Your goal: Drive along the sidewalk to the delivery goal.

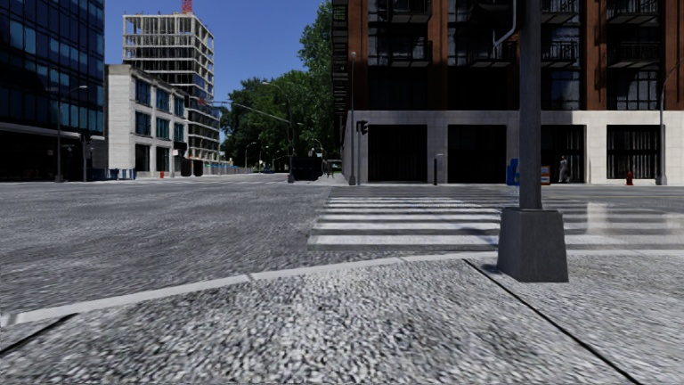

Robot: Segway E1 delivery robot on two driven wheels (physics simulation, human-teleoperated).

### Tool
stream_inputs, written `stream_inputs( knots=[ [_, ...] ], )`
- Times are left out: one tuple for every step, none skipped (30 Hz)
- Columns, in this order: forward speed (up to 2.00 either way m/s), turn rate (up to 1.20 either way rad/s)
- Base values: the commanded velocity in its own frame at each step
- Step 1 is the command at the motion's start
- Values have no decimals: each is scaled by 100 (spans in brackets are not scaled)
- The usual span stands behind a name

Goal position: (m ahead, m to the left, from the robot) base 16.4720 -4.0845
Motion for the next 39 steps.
stream_inputs(
  knots=[
    [200,-6],
    [200,-11],
    [200,-19],
    [200,-22],
    [200,-23],
    [200,-23],
    [200,-23],
    [200,-23],
    [200,-23],
    [200,-23],
    [200,-23],
    [200,-23],
    [200,-23],
    [200,-23],
    [200,-25],
    [200,-25],
    [200,-26],
    [200,-29],
    [200,-30],
    [200,-31],
    [200,-31],
    [200,-31],
    [200,-35],
    [200,-38],
    [200,-39],
    [200,-39],
    [200,-39],
    [200,-39],
    [200,-39],
    [200,-39],
    [194,-39],
    [194,-39],
    [188,-39],
    [181,-39],
    [176,-39],
    [176,-39],
    [169,-39],
    [166,-39],
    [165,-39]
  ],
)
